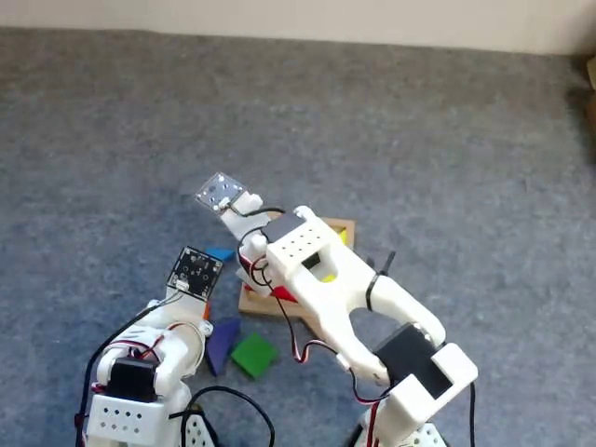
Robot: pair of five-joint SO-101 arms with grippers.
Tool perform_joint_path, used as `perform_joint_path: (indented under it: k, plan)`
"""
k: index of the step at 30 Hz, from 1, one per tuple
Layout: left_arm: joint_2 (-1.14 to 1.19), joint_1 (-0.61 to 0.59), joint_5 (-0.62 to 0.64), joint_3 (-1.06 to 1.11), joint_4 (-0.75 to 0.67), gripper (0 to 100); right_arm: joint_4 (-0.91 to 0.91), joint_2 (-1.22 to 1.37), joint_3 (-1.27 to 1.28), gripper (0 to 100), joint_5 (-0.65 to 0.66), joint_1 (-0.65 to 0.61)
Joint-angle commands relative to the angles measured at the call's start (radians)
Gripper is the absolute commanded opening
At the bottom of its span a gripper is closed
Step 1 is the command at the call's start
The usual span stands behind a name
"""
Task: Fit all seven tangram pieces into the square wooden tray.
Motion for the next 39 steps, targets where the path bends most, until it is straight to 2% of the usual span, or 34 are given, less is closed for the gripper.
perform_joint_path:
  k: [1,7,14,21,39]
  plan:
    - [-0.031,-0.013,-0.009,0.019,0.003,0,0.087,-0.019,0.01,1.4,0.018,0.018]
    - [-0.031,-0.013,-0.009,0.019,0.003,0,0.128,-0.013,0.013,1.4,0.02,0.019]
    - [-0.031,-0.013,-0.009,0.019,0.003,0,0.177,-0.042,-0.024,1.4,0.02,0.081]
    - [-0.031,-0.013,-0.009,0.019,0.003,0,0.186,-0.191,-0.036,1.3,0.012,0.093]
    - [-0.031,-0.013,-0.009,0.019,0.003,0,0.203,-0.638,0.22,1.4,0.011,0.099]
